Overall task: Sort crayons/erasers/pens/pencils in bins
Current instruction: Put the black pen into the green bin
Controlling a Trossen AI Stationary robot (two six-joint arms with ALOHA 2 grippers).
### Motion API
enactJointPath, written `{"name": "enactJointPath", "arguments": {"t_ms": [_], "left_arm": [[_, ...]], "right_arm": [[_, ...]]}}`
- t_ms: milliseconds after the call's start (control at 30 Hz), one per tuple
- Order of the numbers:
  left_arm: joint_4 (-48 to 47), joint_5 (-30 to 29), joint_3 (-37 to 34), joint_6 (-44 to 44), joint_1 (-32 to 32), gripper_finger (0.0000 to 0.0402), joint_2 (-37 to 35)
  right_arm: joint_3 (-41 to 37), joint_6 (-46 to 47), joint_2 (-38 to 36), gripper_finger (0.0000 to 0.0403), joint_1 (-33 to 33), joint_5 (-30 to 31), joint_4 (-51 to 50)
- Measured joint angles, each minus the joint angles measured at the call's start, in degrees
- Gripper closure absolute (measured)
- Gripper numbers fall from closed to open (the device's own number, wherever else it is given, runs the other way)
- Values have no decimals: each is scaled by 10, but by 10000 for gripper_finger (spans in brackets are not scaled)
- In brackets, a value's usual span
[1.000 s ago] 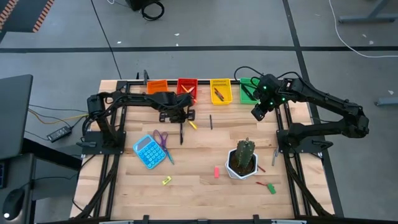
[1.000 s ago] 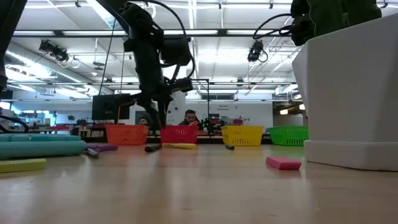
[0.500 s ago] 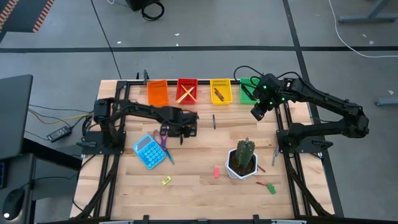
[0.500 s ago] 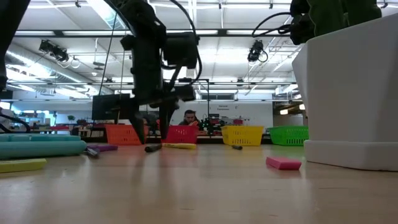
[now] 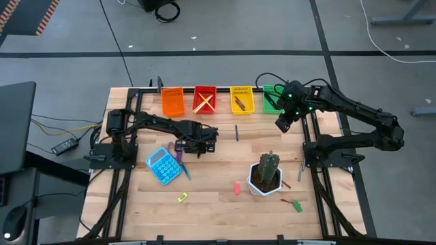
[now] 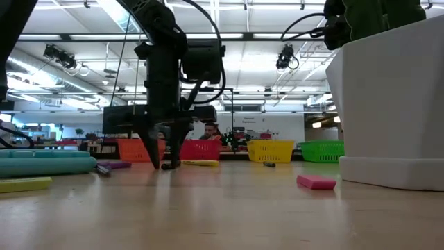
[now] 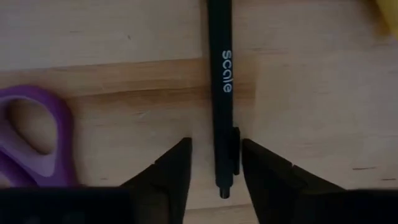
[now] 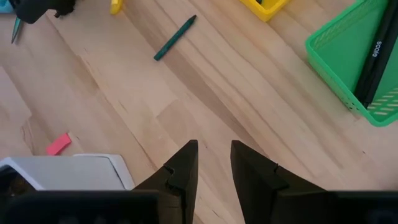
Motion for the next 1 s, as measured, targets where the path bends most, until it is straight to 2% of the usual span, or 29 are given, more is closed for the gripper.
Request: {"name": "enactJointPath", "arguments": {"t_ms": [333,433,633,867,1000], "left_arm": [[-6,0,0,20,0,372,1],[0,3,1,25,3,373,1],[-6,-3,30,33,14,344,6],[-6,-7,78,74,32,368,5],[-5,-7,109,92,41,367,5]], "right_arm": [[0,0,0,301,0,-2,-4],[0,0,0,301,0,-2,-4],[0,0,0,301,0,-2,-4],[0,1,0,301,0,-2,-4],[0,1,0,301,0,-2,-4]]}}
